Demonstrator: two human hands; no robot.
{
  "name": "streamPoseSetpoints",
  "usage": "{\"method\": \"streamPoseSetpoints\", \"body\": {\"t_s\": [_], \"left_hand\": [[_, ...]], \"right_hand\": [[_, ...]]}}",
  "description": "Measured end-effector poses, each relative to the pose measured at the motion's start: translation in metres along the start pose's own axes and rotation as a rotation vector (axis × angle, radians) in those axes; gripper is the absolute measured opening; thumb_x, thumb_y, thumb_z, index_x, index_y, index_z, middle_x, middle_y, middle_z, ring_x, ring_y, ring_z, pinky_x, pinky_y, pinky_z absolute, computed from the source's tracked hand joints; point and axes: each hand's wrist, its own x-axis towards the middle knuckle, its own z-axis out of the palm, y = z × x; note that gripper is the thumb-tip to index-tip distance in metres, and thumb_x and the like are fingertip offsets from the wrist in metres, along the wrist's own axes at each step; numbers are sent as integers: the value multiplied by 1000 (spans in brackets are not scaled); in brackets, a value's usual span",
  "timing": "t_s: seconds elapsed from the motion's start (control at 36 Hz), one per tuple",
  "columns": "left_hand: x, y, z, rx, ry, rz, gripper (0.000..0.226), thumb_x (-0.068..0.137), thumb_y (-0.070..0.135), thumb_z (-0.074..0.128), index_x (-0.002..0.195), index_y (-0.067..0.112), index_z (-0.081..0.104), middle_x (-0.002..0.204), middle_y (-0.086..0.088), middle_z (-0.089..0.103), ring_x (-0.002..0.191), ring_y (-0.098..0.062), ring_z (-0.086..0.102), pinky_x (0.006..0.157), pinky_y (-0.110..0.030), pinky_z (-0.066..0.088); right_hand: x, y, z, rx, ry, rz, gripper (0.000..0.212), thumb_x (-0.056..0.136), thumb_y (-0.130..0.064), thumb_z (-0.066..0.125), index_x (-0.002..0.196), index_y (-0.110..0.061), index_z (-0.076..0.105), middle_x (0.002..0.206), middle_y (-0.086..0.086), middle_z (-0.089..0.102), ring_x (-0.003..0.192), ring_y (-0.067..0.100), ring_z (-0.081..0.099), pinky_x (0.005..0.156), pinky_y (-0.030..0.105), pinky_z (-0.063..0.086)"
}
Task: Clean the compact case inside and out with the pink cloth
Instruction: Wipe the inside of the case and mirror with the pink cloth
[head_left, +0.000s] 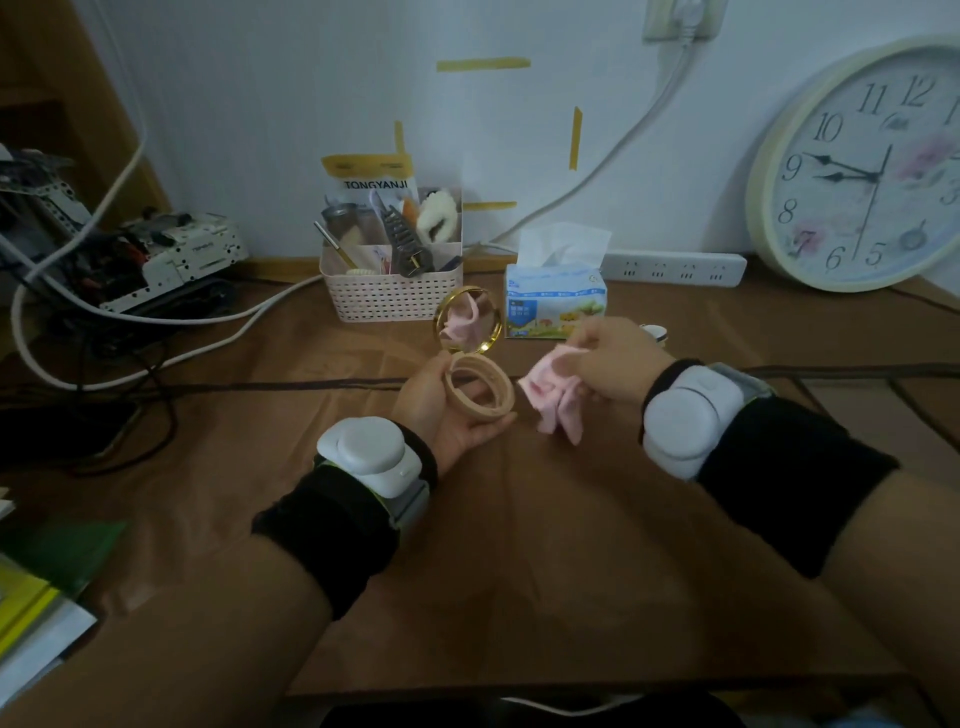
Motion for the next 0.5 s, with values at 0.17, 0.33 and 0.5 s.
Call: {"method": "streamPoseSetpoints", "body": {"t_s": [0.17,0.33,0.5], "left_hand": [[-6,0,7,20,-99,-55,48,96,45,28,120,12,53,117,-12,64,96,-25,63,67,-36,55],[-9,-13,17,-1,-170,-97,52,97,46,20,126,15,51,117,-16,62,96,-28,63,69,-40,56],[-5,-11,16,-34,-166,-69,51,98,44,22,125,13,52,102,-13,66,86,-25,66,67,-40,57]], "right_hand": [[-2,-10,15,143,9,-99,13,74,-28,70,64,-23,62,81,12,73,76,28,69,77,40,55],[-8,-31,29,-35,92,-117,25,76,-32,66,82,-9,71,88,7,70,90,24,64,78,33,49],[-16,-34,33,93,-45,-210,16,81,-32,62,80,-17,69,84,1,69,79,10,63,77,30,48]]}}
